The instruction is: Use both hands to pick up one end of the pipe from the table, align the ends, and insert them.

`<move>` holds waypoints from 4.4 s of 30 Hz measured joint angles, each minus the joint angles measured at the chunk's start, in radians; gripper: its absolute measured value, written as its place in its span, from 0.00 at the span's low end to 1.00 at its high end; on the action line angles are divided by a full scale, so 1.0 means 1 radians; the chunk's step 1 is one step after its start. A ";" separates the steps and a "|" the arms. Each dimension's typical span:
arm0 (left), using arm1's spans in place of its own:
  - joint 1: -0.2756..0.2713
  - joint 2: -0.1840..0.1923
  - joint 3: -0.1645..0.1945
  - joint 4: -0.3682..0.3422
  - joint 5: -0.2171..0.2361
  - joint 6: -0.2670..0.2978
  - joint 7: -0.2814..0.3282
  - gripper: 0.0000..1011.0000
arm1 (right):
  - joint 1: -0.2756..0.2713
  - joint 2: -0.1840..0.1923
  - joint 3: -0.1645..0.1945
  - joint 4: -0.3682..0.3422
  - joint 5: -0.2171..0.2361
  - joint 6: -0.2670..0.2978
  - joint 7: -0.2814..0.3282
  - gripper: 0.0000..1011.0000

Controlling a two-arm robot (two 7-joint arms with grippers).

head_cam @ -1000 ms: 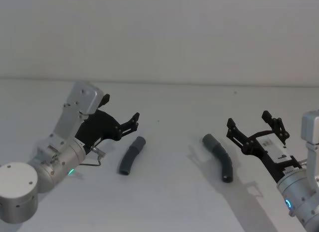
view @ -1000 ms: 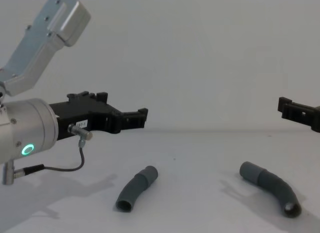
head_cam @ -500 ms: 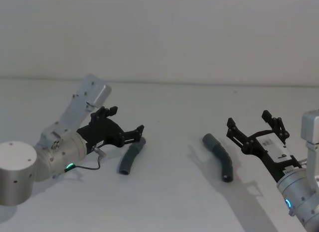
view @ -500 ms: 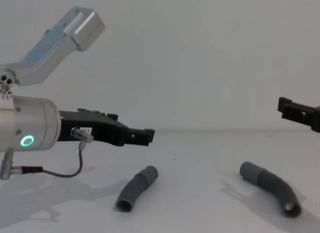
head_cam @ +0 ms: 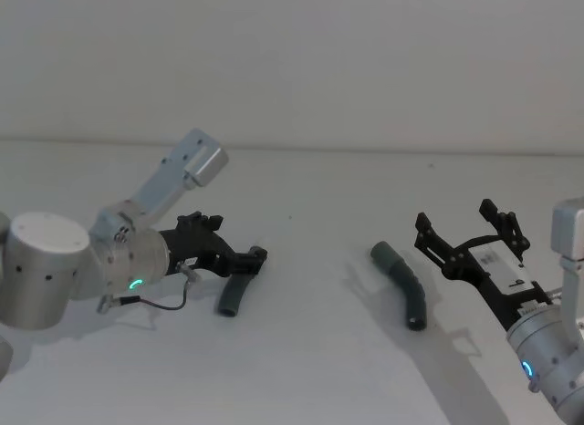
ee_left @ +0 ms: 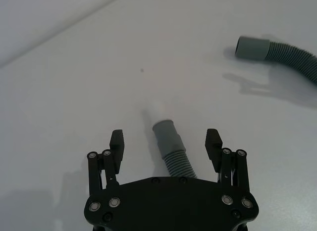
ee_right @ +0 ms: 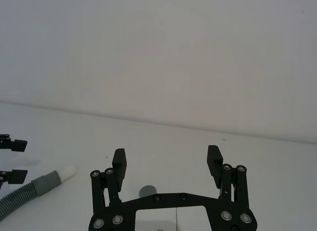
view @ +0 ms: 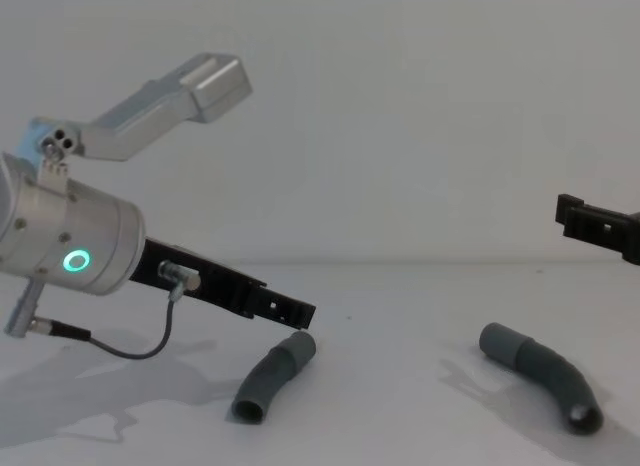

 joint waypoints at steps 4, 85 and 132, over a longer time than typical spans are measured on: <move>-0.024 -0.007 0.013 0.019 0.007 0.034 -0.009 0.99 | 0.000 0.000 0.000 0.000 0.000 0.000 0.000 0.99; -0.130 -0.073 0.062 0.165 0.075 0.200 -0.089 0.38 | 0.002 0.003 0.001 -0.001 0.000 0.006 0.004 0.99; -0.129 -0.073 0.060 0.164 0.077 0.198 -0.090 0.33 | 0.328 0.229 -0.136 0.071 0.096 0.641 0.314 0.99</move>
